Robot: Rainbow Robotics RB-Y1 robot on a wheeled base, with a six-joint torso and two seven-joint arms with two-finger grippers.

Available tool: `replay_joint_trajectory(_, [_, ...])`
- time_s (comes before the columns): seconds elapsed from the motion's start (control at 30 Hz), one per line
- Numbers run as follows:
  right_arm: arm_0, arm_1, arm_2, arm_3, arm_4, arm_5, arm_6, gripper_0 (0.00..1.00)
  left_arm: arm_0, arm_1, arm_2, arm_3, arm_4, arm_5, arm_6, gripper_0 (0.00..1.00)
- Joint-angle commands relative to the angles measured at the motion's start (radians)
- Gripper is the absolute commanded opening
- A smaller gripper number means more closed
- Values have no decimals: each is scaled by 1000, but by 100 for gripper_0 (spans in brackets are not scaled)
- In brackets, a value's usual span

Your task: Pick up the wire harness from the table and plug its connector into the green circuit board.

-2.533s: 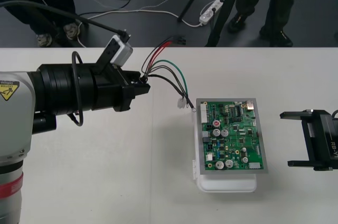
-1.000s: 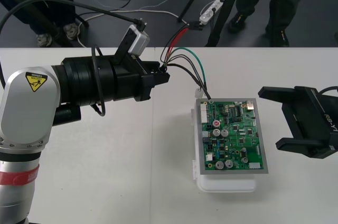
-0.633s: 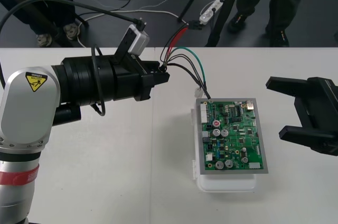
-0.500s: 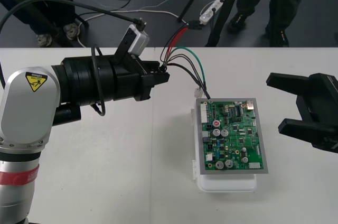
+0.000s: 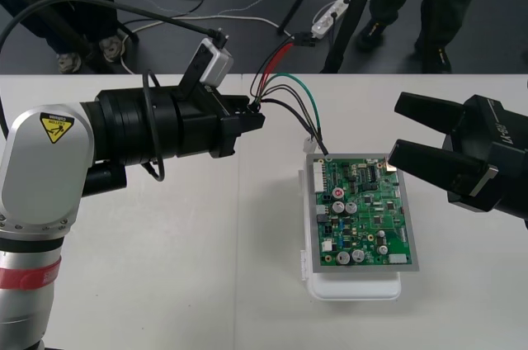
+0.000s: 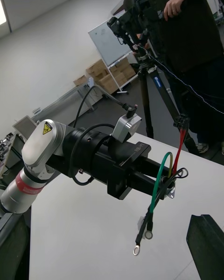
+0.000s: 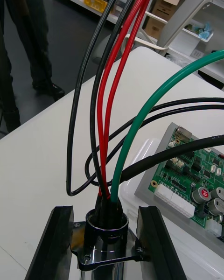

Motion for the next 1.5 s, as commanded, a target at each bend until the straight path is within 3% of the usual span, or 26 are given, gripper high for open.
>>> replay_joint_trajectory(0.03, [-5, 16, -26, -83, 50, 81, -113, 100, -21, 23, -16, -12, 11, 56, -11, 0])
replay_joint_trajectory(0.2, [-15, 16, -26, -136, 74, 195, -199, 100, -16, 22, -16, -12, 16, 57, -13, 0])
replay_joint_trajectory(0.73, [-86, -10, 40, -141, 91, 285, -246, 100, -10, 23, -15, -12, 17, 57, -14, 0])
replay_joint_trajectory(1.1, [-285, -7, 262, -133, 91, 491, -242, 100, -7, 22, -15, -11, 17, 57, -11, 0])
replay_joint_trajectory(1.5, [-427, 10, 373, -73, 68, 529, -251, 100, -7, 23, -15, -11, 17, 57, -11, 0])
